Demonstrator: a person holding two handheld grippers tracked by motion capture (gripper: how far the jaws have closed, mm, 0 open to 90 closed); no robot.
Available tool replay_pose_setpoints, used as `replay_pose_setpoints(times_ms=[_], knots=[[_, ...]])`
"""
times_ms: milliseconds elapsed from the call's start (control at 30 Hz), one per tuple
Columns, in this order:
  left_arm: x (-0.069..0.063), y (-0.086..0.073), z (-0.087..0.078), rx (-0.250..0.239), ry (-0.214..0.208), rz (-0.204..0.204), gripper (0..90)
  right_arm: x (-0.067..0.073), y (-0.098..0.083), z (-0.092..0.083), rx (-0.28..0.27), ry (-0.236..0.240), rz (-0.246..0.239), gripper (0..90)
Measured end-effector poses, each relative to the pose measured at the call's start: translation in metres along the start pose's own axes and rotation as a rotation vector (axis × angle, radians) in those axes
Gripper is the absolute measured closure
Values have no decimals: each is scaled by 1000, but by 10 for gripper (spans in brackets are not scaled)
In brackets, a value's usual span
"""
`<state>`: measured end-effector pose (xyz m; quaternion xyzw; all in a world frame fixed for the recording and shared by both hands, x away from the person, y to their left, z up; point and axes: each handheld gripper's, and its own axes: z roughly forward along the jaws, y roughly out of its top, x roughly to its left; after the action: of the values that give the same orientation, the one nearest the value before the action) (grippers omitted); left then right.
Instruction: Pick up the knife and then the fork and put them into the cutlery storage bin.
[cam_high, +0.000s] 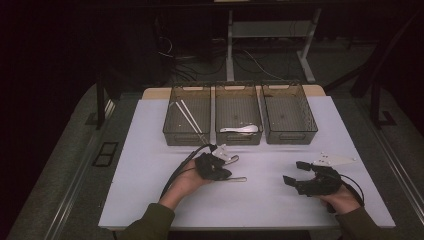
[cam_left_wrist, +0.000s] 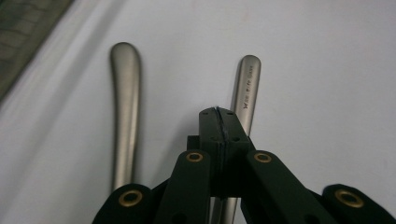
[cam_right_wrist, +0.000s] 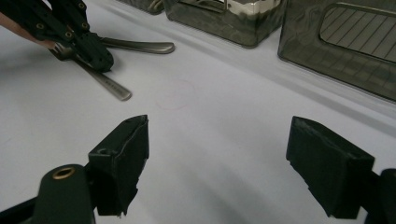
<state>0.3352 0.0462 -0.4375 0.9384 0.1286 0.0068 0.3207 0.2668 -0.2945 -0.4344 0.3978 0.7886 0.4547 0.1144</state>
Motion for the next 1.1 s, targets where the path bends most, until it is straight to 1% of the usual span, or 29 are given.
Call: replay_pose_setpoints(times_ms=[67, 100, 167, 233, 267, 300, 333, 367, 433, 467, 567, 667, 700, 733, 833, 967, 1067, 1100], knots=[[0, 0, 0, 5, 1, 6, 889, 0, 0, 0, -1, 1, -4, 210], [0, 0, 0, -3, -3, -4, 889, 0, 0, 0, -1, 1, -5, 210], [1, -1, 0, -5, -7, -9, 889, 0, 0, 0, -1, 1, -4, 211], [1, -1, -3, -9, -1, -12, 888, 0, 0, 0, -1, 1, -3, 211], [2, -2, -5, -19, -1, -11, 888, 0, 0, 0, 0, 2, 0, 211], [1, -3, -9, -34, -1, -28, 888, 0, 0, 0, 0, 2, 0, 211], [1, -4, -13, -39, -3, -37, 887, 0, 0, 0, 0, 1, 0, 211], [1, -6, -19, -60, -5, -41, 886, 0, 0, 0, 0, 2, 0, 211], [1, -10, -26, -84, 1, -51, 836, 0, 0, 0, 0, 3, -1, 211], [2, -13, -31, -91, 6, -45, 817, 0, 0, 0, 0, 3, 0, 211], [2, -23, -45, -102, 30, -64, 757, 0, 0, 0, 1, 2, -3, 211], [3, -36, -61, -111, 63, -94, 705, 0, 0, 0, 2, 1, -3, 211], [4, -41, -67, -115, 73, -115, 692, 0, 0, 0, 2, 1, -2, 211], [5, -46, -72, -116, 80, -128, 673, 0, 0, 0, 1, 0, -2, 211], [8, -60, -80, -114, 94, -164, 629, 0, 0, 0, 1, 0, -8, 211], [8, -75, -81, -97, 87, -223, 580, 0, 0, 0, 1, 0, -9, 211], [7, -81, -80, -86, 81, -257, 559, 0, 0, 0, -1, -1, -8, 212], [7, -82, -79, -79, 83, -258, 557, 0, 0, 0, 0, -1, -7, 212]])
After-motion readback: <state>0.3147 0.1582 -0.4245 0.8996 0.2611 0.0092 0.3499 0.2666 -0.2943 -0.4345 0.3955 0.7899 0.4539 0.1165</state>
